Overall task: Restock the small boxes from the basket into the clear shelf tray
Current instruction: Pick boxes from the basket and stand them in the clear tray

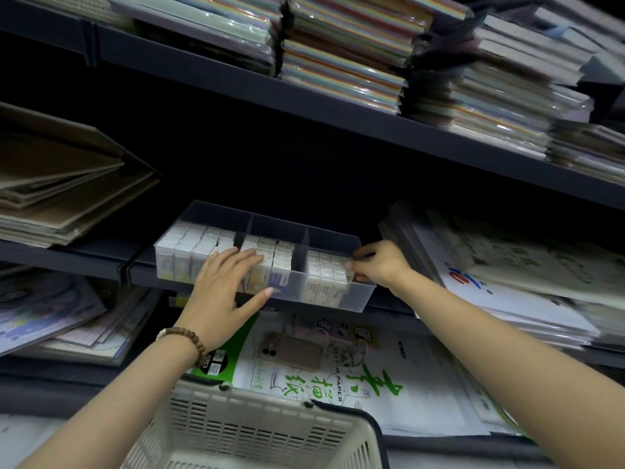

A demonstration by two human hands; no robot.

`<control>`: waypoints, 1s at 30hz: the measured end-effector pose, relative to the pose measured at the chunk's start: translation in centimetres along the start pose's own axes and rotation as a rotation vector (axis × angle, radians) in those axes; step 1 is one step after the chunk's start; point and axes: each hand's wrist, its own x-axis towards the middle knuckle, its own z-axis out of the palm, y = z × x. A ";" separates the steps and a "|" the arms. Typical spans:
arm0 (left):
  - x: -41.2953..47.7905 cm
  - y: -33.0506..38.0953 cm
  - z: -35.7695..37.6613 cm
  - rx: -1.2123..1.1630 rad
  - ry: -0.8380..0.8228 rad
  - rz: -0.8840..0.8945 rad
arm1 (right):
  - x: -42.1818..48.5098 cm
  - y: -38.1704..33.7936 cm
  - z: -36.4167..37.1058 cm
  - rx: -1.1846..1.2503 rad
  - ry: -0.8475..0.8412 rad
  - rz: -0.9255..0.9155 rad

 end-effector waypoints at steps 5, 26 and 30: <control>-2.4 0.6 -0.6 -0.096 0.021 -0.016 | -3.3 0.3 -1.0 0.113 0.012 -0.130; -27.5 -11.5 12.9 -0.098 -0.767 -1.002 | -17.7 27.2 26.3 0.123 -0.643 0.507; -28.0 -12.9 13.8 0.000 -0.864 -0.937 | -17.6 28.5 27.9 0.099 -0.673 0.506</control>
